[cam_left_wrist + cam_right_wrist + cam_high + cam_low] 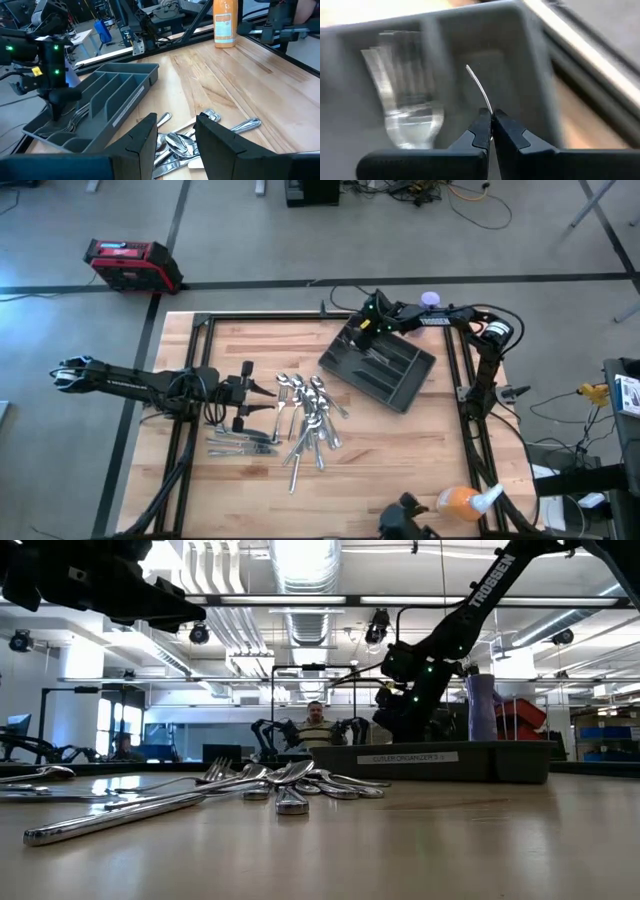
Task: Sort silverware
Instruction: Put the fork into the top left compartment of the silverware tray
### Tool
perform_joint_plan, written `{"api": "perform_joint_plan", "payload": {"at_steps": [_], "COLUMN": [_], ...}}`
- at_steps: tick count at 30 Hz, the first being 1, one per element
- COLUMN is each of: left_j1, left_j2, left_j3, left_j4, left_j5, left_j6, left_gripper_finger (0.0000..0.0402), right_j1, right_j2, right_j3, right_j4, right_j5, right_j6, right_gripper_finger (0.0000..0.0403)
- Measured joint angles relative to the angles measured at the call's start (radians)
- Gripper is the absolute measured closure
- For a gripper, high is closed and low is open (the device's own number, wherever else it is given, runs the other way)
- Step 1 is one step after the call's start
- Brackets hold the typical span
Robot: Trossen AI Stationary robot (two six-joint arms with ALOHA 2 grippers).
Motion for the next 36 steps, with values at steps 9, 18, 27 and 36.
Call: {"api": "perform_joint_plan", "payload": {"at_steps": [9,18,27,36], "left_j1": [0.000,0.000,0.000,0.000], "left_j2": [0.000,0.000,0.000,0.000], "left_j3": [-0.002,-0.005,-0.005,-0.005], "left_j4": [0.000,-0.001,0.000,0.011], "left_j5": [0.000,0.000,0.000,0.000], "left_j6": [-0.006,-0.020,-0.023,-0.011], "left_gripper_finger": [0.0283,0.0283,0.0283,0.0283], "right_j1": [-0.015,-0.012,0.030,0.013], "right_j2": [0.000,0.000,0.000,0.038], "right_j3": [0.001,0.015,0.038,0.027], "right_j4": [0.010,0.006,0.007,0.009], "right_j5": [-0.051,0.034,0.074,0.067], "right_j6": [0.057,0.054,-0.018,-0.007], "right_gripper_finger": [0.0359,0.0270,0.0392,0.0403]}}
